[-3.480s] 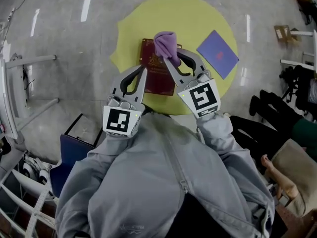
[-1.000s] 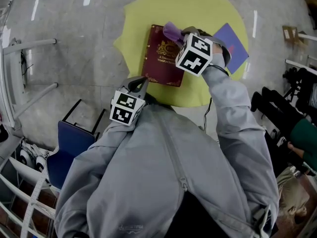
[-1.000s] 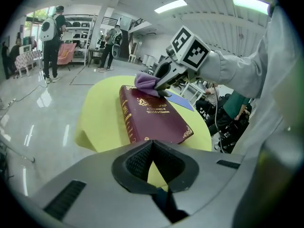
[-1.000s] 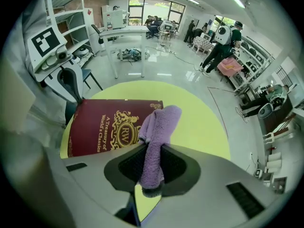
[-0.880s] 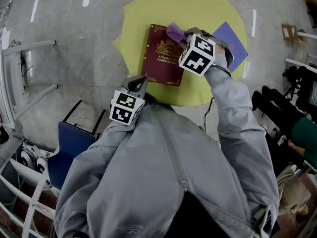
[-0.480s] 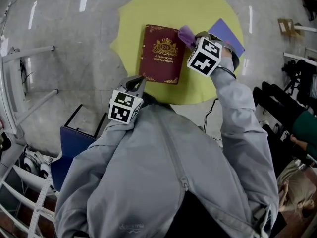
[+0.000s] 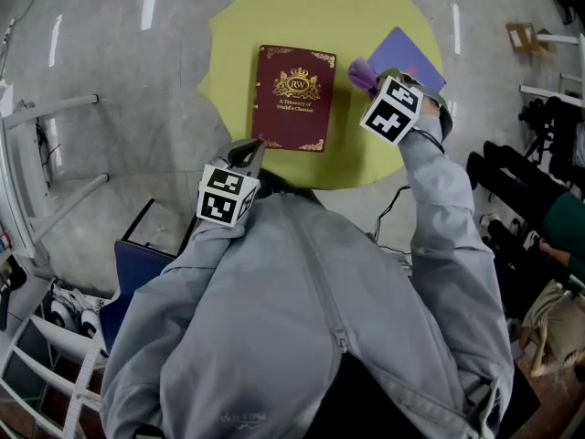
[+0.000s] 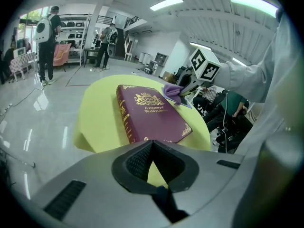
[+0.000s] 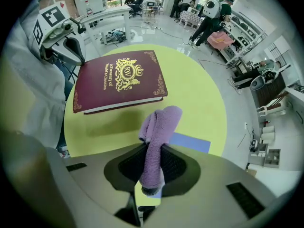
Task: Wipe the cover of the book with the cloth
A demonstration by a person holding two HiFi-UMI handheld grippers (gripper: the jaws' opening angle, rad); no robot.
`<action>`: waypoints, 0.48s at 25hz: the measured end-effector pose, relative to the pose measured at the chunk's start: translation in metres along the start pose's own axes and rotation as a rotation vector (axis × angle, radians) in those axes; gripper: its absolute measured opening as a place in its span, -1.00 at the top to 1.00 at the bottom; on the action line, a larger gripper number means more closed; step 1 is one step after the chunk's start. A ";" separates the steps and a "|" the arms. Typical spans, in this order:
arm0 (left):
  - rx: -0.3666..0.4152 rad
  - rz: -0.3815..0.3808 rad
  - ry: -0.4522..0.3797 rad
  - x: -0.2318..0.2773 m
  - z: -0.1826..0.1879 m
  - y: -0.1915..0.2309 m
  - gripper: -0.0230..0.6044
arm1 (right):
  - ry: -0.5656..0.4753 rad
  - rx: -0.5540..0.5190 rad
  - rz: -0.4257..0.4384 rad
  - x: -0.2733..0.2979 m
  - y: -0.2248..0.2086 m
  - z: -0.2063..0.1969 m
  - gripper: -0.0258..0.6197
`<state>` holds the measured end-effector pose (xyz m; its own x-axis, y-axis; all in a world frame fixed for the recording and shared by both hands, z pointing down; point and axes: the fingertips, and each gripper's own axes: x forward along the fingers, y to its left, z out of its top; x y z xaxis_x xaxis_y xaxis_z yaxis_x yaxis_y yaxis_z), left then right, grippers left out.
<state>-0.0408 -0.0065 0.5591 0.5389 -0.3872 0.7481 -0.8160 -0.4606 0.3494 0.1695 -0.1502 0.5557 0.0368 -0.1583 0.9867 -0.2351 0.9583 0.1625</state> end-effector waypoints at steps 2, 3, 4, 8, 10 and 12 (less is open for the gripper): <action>0.003 -0.001 0.003 0.000 0.000 0.000 0.87 | -0.003 0.017 -0.004 -0.003 -0.001 -0.004 0.66; 0.005 -0.002 0.005 0.000 0.000 0.000 0.87 | -0.008 0.026 -0.008 -0.005 -0.002 -0.005 0.66; 0.007 -0.002 0.007 0.000 0.000 -0.001 0.87 | -0.016 0.033 -0.013 -0.008 -0.002 -0.004 0.66; 0.013 0.004 0.003 -0.003 0.002 0.000 0.87 | -0.054 0.035 -0.038 -0.023 -0.004 0.007 0.66; 0.013 0.007 -0.003 -0.005 0.003 0.001 0.87 | -0.085 0.028 -0.050 -0.031 -0.004 0.017 0.66; 0.012 0.009 -0.003 -0.005 0.002 0.001 0.87 | -0.123 0.016 -0.058 -0.041 -0.002 0.031 0.66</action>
<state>-0.0443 -0.0070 0.5543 0.5324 -0.3937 0.7494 -0.8180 -0.4670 0.3358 0.1379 -0.1531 0.5153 -0.0682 -0.2424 0.9678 -0.2512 0.9430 0.2185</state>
